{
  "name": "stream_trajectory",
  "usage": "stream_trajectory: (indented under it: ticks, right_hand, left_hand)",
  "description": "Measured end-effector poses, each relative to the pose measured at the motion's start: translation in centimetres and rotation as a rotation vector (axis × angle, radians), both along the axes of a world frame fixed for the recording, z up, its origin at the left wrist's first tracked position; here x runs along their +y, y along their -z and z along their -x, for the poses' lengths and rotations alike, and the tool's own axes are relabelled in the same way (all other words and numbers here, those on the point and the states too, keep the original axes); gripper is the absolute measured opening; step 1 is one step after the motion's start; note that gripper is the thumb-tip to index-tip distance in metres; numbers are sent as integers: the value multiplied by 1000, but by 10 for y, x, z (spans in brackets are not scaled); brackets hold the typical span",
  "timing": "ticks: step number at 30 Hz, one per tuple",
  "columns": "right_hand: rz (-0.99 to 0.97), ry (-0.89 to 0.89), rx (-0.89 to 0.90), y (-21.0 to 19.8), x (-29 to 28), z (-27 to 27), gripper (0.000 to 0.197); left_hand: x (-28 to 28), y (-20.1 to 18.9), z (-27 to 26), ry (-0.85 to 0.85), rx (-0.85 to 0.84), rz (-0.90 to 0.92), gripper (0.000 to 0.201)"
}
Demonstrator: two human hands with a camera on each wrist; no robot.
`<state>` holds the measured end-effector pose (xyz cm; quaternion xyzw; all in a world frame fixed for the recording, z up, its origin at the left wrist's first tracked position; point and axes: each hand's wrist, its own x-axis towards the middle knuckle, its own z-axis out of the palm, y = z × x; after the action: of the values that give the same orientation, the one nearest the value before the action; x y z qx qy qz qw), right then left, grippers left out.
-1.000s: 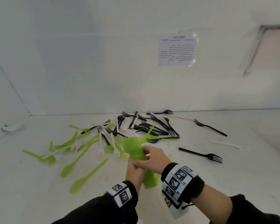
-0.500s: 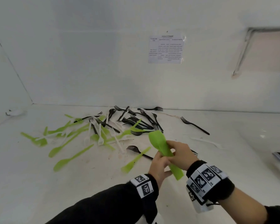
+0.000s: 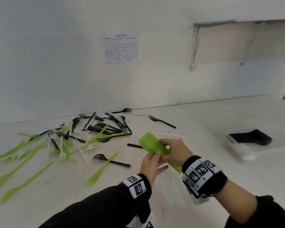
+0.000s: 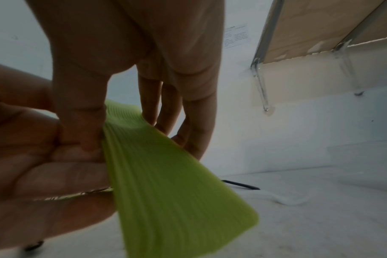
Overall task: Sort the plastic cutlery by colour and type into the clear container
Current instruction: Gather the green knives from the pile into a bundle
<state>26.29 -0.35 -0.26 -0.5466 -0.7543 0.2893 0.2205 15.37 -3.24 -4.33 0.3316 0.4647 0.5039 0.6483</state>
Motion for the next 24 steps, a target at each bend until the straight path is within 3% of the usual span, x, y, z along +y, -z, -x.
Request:
stream_trajectory:
  ticks: [12, 14, 17, 21, 22, 24]
  right_hand:
    - [-38, 70, -123, -24, 29, -176, 48]
    - [-26, 84, -144, -36, 33, -208, 52]
    - [-24, 110, -197, -52, 42, -258, 62]
    - [-1, 154, -286, -74, 55, -318, 66]
    - [8, 173, -273, -77, 58, -329, 66]
    - [16, 211, -203, -78, 64, -341, 64]
  left_hand:
    - [28, -4, -170, 189, 103, -187, 11]
    - [33, 0, -198, 259, 148, -238, 39]
    - [43, 9, -231, 335, 371, -221, 80]
    - [51, 14, -249, 324, 546, -190, 126]
    - [51, 12, -253, 327, 588, -192, 127]
    - [52, 6, -262, 301, 649, -242, 105]
